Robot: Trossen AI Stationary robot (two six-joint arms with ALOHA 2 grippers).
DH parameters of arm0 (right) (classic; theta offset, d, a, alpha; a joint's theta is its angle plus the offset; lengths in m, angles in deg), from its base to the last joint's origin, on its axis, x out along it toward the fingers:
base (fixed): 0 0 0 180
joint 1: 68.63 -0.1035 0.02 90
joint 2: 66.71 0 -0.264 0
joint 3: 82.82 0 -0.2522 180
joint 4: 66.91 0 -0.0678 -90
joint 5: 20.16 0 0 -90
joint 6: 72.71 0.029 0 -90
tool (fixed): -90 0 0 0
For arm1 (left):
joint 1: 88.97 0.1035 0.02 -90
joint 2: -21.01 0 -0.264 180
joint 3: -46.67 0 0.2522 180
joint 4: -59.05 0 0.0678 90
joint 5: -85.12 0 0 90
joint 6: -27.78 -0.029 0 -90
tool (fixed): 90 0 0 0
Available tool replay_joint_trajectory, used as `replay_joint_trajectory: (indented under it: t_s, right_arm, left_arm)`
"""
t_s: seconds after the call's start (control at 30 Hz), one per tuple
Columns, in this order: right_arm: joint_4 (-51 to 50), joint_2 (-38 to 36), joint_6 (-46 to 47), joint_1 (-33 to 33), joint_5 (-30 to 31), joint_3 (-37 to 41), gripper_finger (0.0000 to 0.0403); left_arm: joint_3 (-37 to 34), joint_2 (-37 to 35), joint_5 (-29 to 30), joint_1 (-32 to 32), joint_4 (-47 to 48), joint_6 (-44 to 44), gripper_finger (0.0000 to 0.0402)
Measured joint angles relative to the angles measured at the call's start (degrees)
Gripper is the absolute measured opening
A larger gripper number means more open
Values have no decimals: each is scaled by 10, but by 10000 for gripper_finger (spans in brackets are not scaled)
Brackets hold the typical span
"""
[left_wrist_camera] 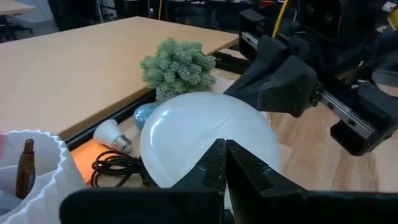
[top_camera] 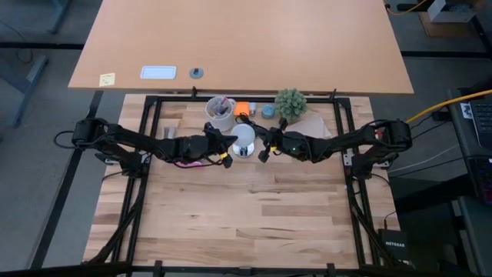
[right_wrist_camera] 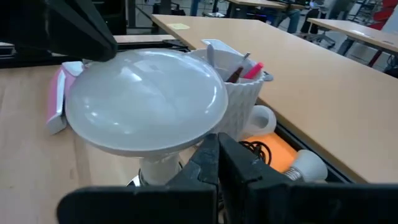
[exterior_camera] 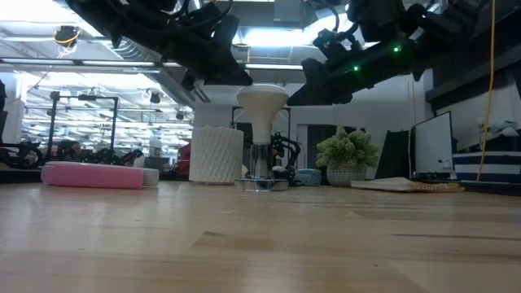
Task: Screw lightbulb
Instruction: Remove the white light bulb from the silver lamp
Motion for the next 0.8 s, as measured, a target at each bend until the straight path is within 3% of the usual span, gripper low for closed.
replay_joint_trajectory:
  t_s: [0.53,0.8]
  right_arm:
    - [3,0,0,5,0,0,3]
    - [4,-23,-8,4,0,0,3]
  left_arm:
    - [-2,-2,16,-8,-13,-21,1]
    - [-2,-6,27,-8,-87,-75,1]
